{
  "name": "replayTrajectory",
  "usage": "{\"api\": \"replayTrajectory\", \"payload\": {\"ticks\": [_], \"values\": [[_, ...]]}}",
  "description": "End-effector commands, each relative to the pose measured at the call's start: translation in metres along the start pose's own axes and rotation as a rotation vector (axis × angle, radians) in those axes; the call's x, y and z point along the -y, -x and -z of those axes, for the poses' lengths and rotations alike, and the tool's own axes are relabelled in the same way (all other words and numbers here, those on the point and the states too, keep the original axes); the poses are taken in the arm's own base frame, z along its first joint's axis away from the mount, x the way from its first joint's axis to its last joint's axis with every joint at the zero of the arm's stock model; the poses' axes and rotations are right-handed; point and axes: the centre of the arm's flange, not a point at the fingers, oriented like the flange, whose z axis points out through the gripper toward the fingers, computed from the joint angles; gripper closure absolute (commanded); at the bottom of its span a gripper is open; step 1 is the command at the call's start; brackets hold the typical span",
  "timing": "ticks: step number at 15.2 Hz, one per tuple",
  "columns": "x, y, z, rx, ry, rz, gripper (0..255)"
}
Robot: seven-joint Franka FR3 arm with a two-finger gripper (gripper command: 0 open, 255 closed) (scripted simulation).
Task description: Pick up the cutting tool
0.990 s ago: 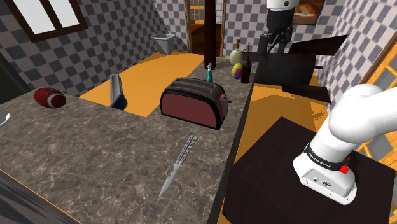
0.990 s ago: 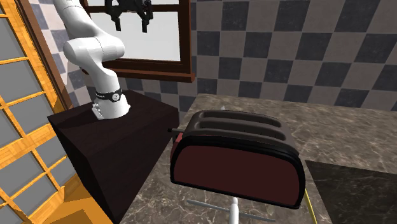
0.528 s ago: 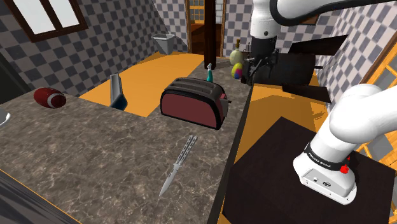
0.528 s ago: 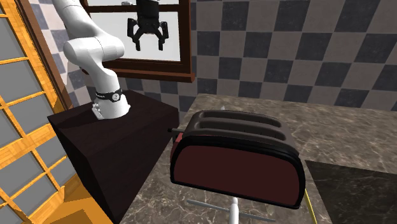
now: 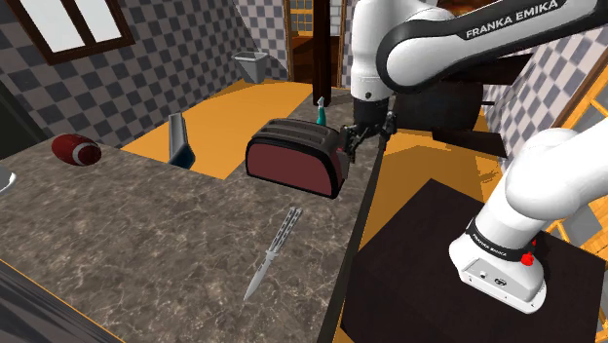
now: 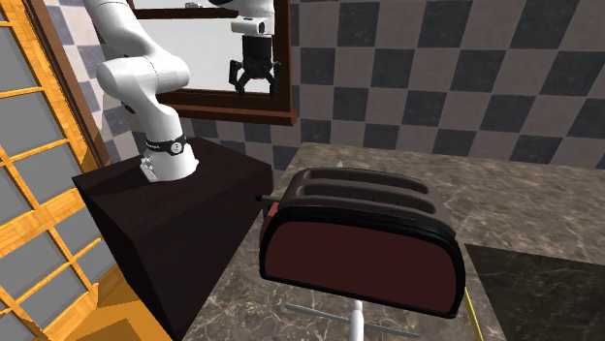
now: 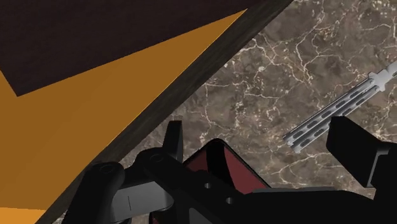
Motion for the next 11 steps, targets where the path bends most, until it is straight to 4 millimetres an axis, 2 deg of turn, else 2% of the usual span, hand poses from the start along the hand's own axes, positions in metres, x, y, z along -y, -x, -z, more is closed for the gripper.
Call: {"api": "replayTrajectory", "payload": {"ticks": [1,11], "values": [[0.016,-0.002,-0.023,0.000,-0.006,-0.029,0],[0.110,-0.014,-0.111,0.004,-0.026,-0.161,0]]}}
